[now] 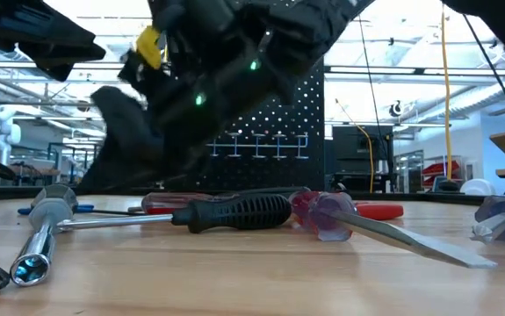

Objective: Hang tools onto peg board
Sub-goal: Hang the pick tool on the pegboard

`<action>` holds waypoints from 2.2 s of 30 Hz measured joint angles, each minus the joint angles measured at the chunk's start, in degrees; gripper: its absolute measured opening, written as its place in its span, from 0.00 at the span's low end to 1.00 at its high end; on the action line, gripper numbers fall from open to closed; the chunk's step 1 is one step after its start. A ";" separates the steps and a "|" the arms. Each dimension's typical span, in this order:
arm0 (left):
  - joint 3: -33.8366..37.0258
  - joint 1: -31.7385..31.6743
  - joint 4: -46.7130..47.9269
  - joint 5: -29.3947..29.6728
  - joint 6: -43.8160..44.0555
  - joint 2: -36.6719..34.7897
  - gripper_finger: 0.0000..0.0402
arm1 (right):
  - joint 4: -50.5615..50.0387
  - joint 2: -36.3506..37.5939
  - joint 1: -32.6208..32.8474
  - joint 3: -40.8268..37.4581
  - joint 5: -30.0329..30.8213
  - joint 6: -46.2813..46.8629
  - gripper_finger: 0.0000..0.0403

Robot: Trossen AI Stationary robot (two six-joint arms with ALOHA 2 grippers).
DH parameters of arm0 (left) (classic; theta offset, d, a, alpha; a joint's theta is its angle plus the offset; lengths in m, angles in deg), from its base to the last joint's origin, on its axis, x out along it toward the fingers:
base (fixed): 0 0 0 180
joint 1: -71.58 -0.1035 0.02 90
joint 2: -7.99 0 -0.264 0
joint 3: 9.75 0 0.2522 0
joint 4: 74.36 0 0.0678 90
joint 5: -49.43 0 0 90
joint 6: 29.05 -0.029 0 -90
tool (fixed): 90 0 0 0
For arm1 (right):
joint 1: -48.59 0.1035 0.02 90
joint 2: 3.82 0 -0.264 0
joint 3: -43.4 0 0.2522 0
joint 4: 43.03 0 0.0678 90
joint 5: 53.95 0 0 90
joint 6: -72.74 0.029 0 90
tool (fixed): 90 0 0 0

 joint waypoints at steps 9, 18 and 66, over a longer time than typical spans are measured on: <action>0.00 0.04 -0.34 -0.95 0.20 0.00 0.27 | 1.92 -4.14 0.07 0.97 2.19 0.95 0.52; 0.00 0.04 -0.40 -1.02 0.18 0.00 0.27 | -4.76 -4.06 1.16 1.18 4.62 -1.94 0.17; -0.07 1.49 -46.43 7.71 -21.54 -0.80 0.27 | -24.78 19.31 7.84 0.68 24.09 -5.87 0.00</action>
